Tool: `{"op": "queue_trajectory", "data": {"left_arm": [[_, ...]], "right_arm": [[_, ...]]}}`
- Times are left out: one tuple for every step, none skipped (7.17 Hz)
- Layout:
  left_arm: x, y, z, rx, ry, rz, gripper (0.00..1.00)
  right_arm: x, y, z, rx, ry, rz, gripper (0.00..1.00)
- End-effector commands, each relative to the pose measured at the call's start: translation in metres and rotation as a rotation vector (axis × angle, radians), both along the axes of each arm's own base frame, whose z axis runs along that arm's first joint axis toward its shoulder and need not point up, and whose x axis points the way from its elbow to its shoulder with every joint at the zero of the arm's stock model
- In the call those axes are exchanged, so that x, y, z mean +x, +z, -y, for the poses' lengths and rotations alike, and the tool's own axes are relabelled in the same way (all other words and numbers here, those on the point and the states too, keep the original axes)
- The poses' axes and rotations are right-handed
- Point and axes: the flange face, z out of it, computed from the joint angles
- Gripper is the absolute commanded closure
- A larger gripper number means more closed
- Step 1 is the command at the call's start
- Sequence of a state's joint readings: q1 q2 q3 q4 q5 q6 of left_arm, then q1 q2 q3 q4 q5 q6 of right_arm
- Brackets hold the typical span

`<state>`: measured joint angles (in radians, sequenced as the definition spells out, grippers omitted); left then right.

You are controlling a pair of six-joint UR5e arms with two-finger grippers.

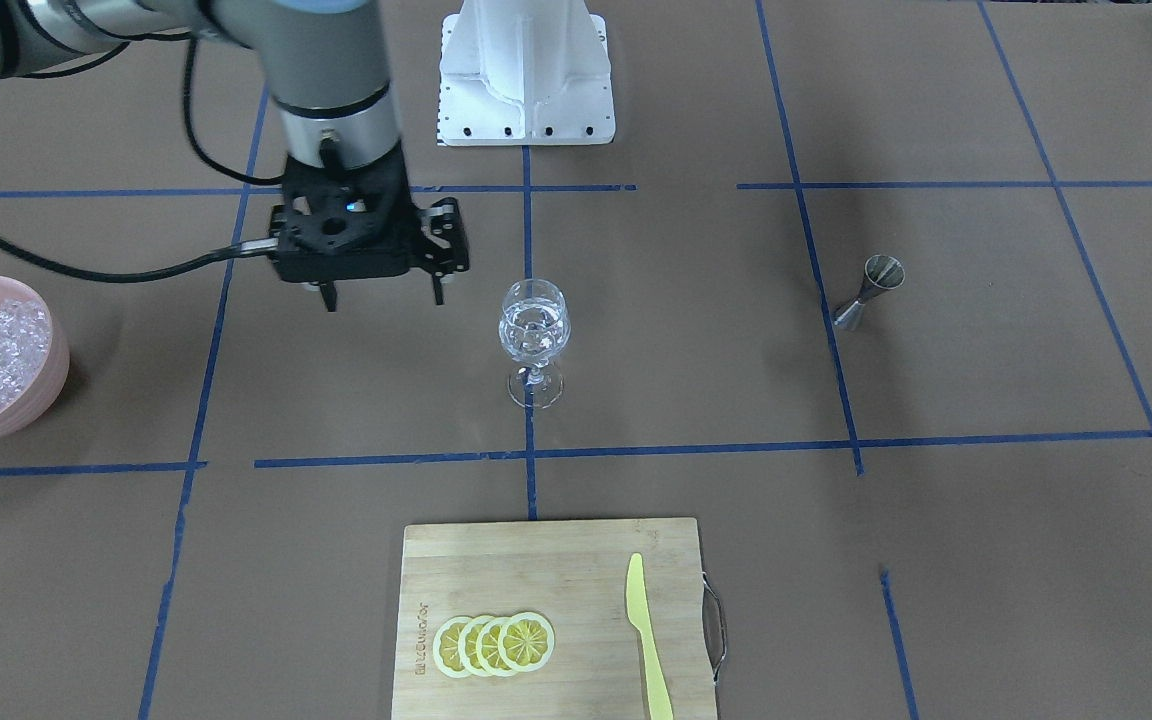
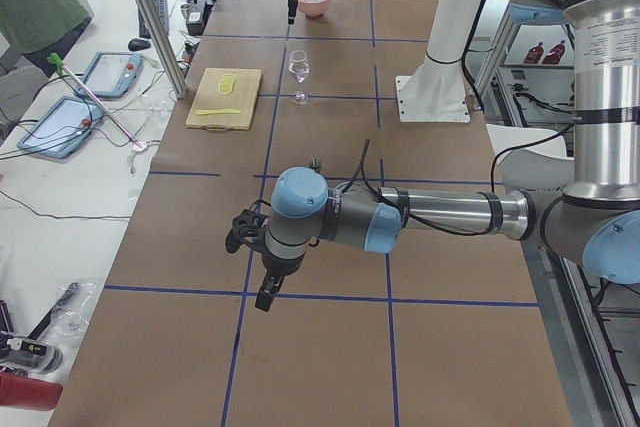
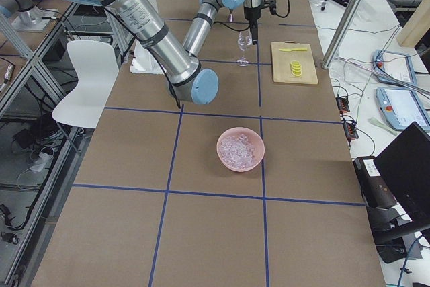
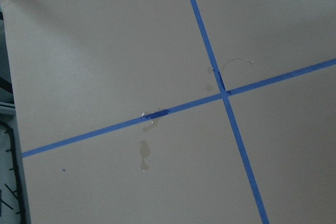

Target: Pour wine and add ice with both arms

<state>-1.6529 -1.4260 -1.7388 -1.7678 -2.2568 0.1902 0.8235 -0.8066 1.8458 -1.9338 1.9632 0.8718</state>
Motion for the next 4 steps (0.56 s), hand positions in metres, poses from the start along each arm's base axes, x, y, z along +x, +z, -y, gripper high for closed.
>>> {"op": "queue_trajectory", "data": {"left_arm": [[0.008, 0.017, -0.029, -0.043, 0.015, -0.077, 0.0], [0.008, 0.018, -0.03, -0.045, 0.014, -0.079, 0.0], [0.008, 0.015, -0.028, -0.044, 0.011, -0.078, 0.0], [0.008, 0.013, -0.028, -0.047, 0.008, -0.079, 0.0]], "right_arm": [[0.11, 0.099, 0.027, 0.055, -0.117, -0.068, 0.0], [0.154, 0.153, 0.035, 0.075, -0.177, -0.133, 0.0], [0.188, 0.199, 0.034, 0.074, -0.222, -0.174, 0.0], [0.223, 0.245, 0.026, 0.07, -0.265, -0.208, 0.0]]}}
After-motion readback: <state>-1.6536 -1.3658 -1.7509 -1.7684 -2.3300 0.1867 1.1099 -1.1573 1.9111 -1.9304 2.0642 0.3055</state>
